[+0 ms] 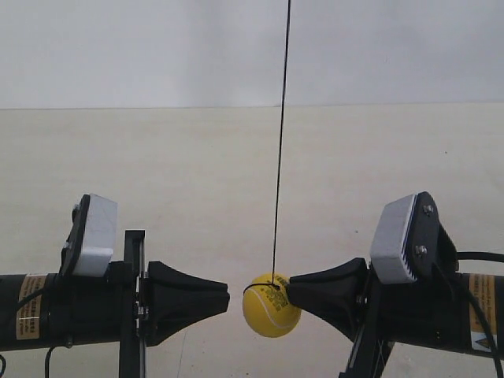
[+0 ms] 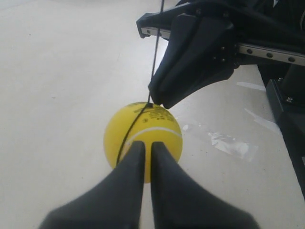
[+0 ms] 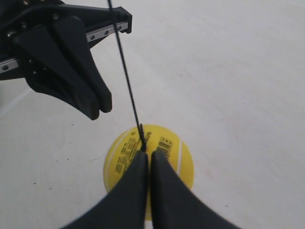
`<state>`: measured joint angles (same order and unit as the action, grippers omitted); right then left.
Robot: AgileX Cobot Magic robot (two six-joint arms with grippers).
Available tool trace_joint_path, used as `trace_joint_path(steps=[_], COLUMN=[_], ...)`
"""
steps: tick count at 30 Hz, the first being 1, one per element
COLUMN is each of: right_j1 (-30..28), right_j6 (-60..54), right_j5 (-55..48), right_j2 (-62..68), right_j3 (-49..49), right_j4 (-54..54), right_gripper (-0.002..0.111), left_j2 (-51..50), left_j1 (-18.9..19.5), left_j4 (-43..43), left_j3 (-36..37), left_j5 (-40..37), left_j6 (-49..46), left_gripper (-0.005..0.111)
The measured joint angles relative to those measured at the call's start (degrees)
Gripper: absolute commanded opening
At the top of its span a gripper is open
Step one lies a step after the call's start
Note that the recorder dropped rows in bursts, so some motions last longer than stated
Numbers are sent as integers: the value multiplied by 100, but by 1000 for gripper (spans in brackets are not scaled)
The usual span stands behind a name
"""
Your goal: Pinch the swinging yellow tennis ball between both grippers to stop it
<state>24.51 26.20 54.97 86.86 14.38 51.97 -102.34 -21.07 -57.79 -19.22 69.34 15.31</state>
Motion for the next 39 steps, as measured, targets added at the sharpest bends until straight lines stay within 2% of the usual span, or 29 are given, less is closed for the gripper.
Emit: trace_joint_path(steps=[39], right_j1=[0], right_j6=[186], right_j5=[-495], right_j2=[0], right_j3=[0], right_j4=[227], right_gripper=[0], left_j2=[-253], left_j1=[0], left_j4=[-210], left_j3=[-44], left_j5=[-39], left_j6=[209], left_gripper=[5])
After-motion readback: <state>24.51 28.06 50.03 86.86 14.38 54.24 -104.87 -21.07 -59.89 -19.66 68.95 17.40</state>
